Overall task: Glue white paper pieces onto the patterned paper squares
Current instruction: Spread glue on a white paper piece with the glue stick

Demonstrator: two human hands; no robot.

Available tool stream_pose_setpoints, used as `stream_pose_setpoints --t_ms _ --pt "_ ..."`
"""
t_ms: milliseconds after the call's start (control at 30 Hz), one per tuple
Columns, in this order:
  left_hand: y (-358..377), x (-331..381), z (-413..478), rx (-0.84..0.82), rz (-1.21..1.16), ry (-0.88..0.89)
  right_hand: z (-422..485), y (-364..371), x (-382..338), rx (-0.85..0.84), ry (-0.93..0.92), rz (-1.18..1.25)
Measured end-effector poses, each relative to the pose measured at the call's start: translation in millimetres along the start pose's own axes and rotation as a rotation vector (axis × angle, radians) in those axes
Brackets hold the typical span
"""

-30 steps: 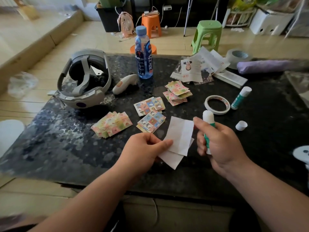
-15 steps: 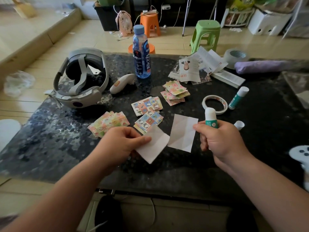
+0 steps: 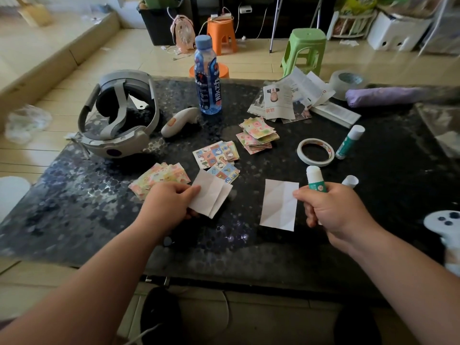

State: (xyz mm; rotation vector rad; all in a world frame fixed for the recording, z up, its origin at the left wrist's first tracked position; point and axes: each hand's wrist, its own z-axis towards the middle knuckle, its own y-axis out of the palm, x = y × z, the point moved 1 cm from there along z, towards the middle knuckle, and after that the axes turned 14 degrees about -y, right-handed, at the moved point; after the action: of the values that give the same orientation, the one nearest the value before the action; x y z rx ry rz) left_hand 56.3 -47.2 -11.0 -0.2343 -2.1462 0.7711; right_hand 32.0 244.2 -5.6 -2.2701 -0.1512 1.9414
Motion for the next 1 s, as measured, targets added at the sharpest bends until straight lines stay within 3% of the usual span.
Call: stream_pose_setpoints --t_ms 167,267,333,400,500,567,733,867,1000 --pt "2 5 2 0.02 0.129 -0.015 -3 -5 3 -0.003 0.02 -0.026" --pt "-1 12 -8 0.27 0.298 0.096 -4 -8 3 -0.007 0.026 -0.025" --pt "-4 25 -28 0.367 0.17 0.238 -6 -7 3 -0.018 0.031 -0.014" --pt "3 35 -46 0.235 0.011 0.298 -11 -3 1 -0.035 0.043 0.044" --pt "32 41 -70 -0.232 -0.151 0.13 -22 5 0 -0.056 0.065 0.146" --pt "50 40 -75 -0.391 -0.158 0.056 -31 11 -2 -0.079 0.068 0.186" --pt "61 45 -68 -0.469 -0.269 0.007 -48 10 -10 -0.053 -0.107 0.176" --pt "73 46 -57 -0.254 0.4 0.186 -52 -5 -18 -0.049 -0.353 -0.046" --pt "94 38 -55 -0.24 0.474 0.219 -52 -12 -19 -0.174 -0.286 0.005"
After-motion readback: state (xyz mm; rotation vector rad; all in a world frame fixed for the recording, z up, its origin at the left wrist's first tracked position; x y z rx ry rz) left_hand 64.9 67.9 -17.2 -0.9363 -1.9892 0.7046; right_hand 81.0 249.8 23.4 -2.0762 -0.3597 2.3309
